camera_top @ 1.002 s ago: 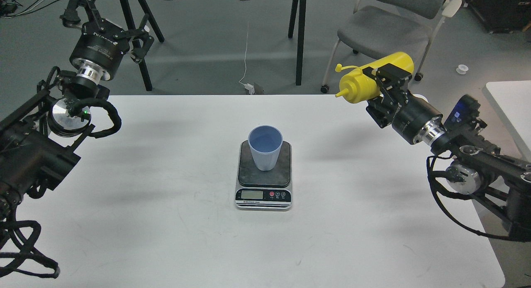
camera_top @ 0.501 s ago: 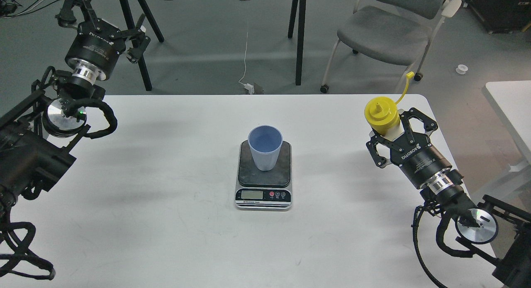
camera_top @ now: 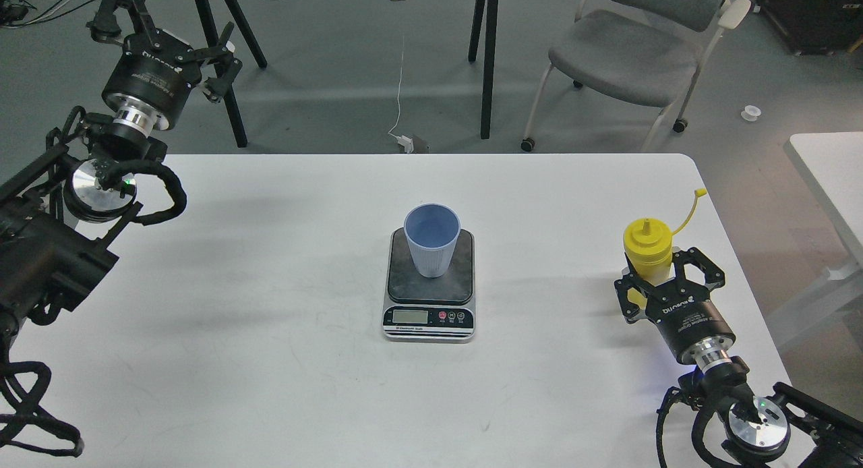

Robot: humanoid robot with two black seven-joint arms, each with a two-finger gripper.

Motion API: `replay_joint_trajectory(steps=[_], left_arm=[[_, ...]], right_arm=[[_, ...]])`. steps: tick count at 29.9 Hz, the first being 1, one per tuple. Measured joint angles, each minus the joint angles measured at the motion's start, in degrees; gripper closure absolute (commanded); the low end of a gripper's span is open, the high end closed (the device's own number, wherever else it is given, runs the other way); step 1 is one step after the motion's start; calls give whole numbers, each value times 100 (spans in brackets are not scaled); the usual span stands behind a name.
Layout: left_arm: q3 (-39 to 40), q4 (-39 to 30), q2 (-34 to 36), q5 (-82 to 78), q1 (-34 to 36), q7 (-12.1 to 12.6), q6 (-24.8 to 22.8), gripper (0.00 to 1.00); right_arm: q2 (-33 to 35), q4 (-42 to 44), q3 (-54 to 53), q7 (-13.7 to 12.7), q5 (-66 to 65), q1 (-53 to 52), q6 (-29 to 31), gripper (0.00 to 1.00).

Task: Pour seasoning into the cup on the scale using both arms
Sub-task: 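Set the yellow bottle down and open the right gripper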

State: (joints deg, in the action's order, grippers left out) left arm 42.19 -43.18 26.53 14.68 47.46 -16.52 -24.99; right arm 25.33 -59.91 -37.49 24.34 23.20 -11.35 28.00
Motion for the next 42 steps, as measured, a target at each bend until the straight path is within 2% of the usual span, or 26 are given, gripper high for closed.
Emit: replay_joint_trajectory(steps=[2,7,13,32,38,42], left_arm=[[0,-32,0,0,0,0,20,0],[0,-112,5,-8,0,-7,81,0],[9,-153,64,-10,-8,-18,91,0],[5,-157,13,-10,-18,-18,86,0],[20,-158,31,-11,-18,-18,77,0],[61,-161,55,-6,-18,-8,56,0]], right_arm=[[-18,20,0,0,0,15,0,43],[-38,18,-4,9,7,64,4,16],[-70,-3,-20,49,11,151,3,6],[66,-402,-780,81,25,1187,0,1],[470,-791,-800,79,6,1655,0,1],[1143,-1164,-850,81,-2,1970,0,1]])
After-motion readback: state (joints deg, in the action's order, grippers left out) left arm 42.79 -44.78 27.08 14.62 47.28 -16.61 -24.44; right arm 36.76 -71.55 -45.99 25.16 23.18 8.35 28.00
